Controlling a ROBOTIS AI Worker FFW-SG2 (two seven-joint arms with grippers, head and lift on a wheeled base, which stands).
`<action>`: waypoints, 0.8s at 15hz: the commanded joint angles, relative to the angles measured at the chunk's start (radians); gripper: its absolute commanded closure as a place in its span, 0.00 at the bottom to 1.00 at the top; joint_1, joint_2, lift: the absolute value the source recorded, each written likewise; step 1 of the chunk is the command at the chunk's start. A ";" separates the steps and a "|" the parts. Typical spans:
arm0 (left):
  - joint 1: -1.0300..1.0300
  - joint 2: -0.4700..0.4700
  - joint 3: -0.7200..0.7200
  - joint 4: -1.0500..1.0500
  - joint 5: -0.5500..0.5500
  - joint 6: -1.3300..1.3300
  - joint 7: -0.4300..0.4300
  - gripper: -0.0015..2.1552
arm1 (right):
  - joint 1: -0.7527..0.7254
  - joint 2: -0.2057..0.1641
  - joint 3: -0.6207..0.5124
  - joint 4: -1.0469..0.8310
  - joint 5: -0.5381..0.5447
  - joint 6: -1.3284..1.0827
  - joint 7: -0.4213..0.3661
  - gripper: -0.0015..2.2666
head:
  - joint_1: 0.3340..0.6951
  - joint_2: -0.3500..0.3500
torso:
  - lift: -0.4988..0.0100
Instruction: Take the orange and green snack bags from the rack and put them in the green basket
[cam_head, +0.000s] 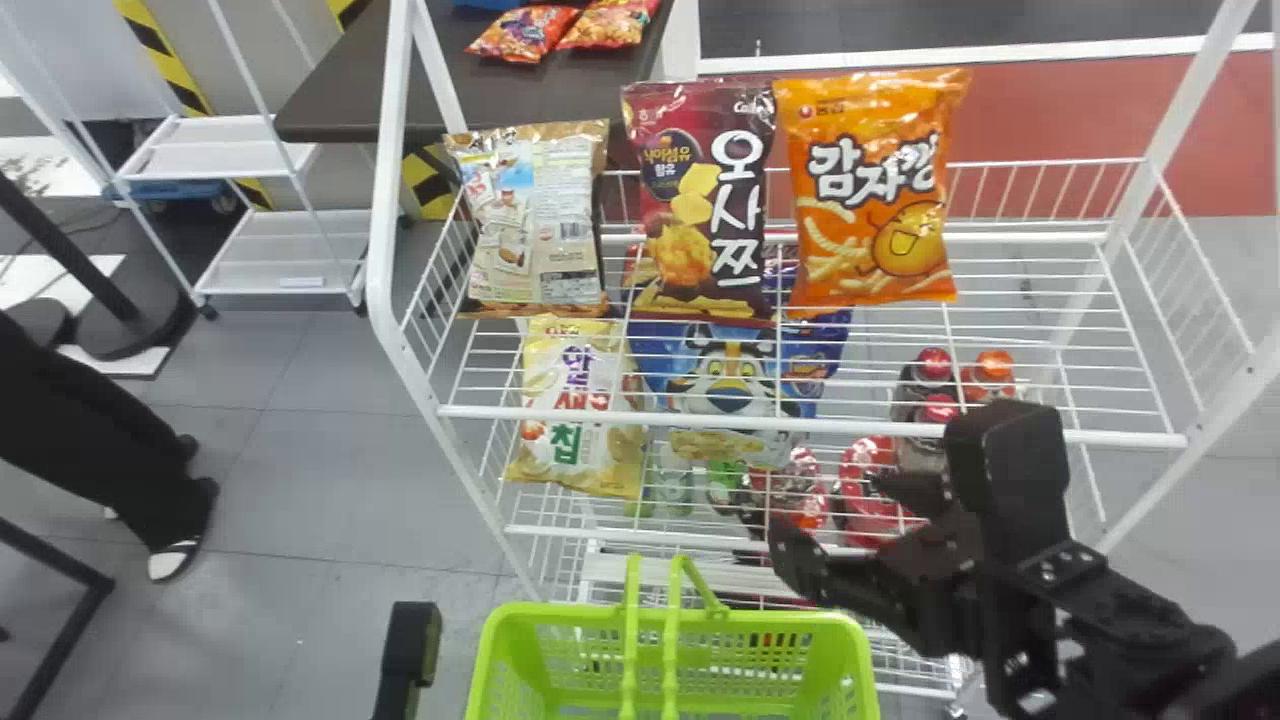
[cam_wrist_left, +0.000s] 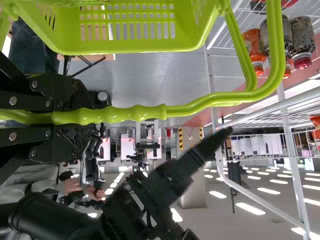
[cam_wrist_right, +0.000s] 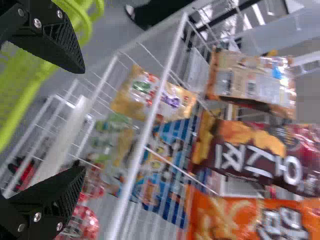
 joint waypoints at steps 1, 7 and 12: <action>0.001 0.001 0.000 -0.003 -0.003 -0.001 -0.002 1.00 | -0.008 0.013 -0.004 0.029 0.023 -0.144 -0.010 0.06 | 1.00 0.67 | 0.98; 0.015 0.004 0.005 -0.009 -0.003 -0.001 -0.005 1.00 | -0.079 0.076 0.059 0.311 0.084 -0.697 -0.164 0.06 | 1.00 0.63 | 0.98; 0.018 0.006 -0.003 -0.015 -0.003 -0.001 -0.005 1.00 | -0.227 0.166 0.083 0.500 0.124 -0.703 -0.213 0.06 | 1.00 0.66 | 0.98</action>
